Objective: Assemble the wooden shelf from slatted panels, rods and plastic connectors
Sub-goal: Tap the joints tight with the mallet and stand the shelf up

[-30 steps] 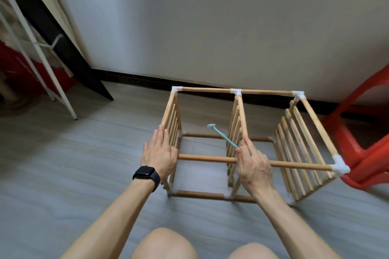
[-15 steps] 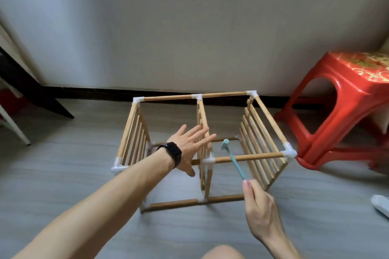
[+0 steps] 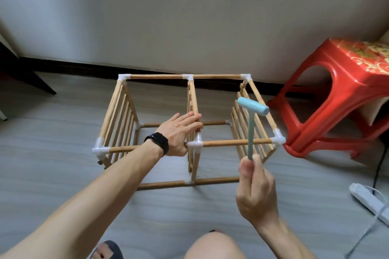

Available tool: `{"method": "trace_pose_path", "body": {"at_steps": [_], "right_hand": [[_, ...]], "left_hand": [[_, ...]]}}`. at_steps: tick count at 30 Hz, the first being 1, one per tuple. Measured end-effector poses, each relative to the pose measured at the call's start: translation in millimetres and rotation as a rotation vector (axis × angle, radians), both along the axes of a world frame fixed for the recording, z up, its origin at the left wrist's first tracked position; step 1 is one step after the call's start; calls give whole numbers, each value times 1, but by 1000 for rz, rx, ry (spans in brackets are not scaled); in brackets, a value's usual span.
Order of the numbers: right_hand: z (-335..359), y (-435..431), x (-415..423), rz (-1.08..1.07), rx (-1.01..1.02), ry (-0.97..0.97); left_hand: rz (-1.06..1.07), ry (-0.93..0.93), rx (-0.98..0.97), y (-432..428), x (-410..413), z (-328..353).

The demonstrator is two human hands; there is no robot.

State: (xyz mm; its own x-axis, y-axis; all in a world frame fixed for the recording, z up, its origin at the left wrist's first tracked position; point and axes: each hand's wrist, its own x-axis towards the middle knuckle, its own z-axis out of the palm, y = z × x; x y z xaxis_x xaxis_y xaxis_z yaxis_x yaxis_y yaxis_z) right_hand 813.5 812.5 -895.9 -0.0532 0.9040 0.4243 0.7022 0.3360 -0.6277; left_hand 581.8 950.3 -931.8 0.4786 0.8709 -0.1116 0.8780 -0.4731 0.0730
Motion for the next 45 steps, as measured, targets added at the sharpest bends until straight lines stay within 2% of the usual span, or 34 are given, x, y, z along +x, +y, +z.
{"method": "trace_pose_path", "body": {"at_steps": [2, 3, 6, 8, 10, 13, 16, 17, 19, 22, 27, 32, 35, 40, 45], "right_hand": [[-13, -2, -1, 57, -245, -369], [-18, -3, 1, 65, -358, -423], [-15, -8, -4, 34, -191, -173], [-12, -6, -8, 37, -165, -289], [-15, -6, -7, 46, -301, -390], [-15, -5, -2, 4, -203, -261], [-21, -4, 0, 84, -376, -473], [-22, -4, 1, 81, -438, -462], [-17, -5, 8, 60, -402, -266], [-18, -10, 28, -43, -369, -119], [-26, -22, 72, -260, -450, -28], [-38, -48, 94, -383, -497, 43], [-45, -61, 100, -413, -524, 63], [-41, -69, 106, -419, -543, 51], [-30, -66, 113, -432, -530, -26]], "left_hand": [[2, 3, 7, -1, 1, -1], [4, 1, 10, -2, 1, -1], [3, -4, 14, 1, 0, -1], [0, -11, 4, -1, 0, 0], [2, -8, 7, -2, 0, -1], [11, -11, 1, -2, -1, -1], [-3, -5, 0, -2, 0, -1], [-5, 0, 4, -2, -1, -3], [11, 3, 11, -5, -5, -3], [5, 11, -16, -18, -12, -2], [8, -108, -71, -49, -28, -3], [-3, -3, -6, -68, -22, 2], [-107, 27, 34, -66, 13, 8], [-221, -10, -29, -36, 113, 20], [-290, 186, -16, 6, 174, 21]]}}
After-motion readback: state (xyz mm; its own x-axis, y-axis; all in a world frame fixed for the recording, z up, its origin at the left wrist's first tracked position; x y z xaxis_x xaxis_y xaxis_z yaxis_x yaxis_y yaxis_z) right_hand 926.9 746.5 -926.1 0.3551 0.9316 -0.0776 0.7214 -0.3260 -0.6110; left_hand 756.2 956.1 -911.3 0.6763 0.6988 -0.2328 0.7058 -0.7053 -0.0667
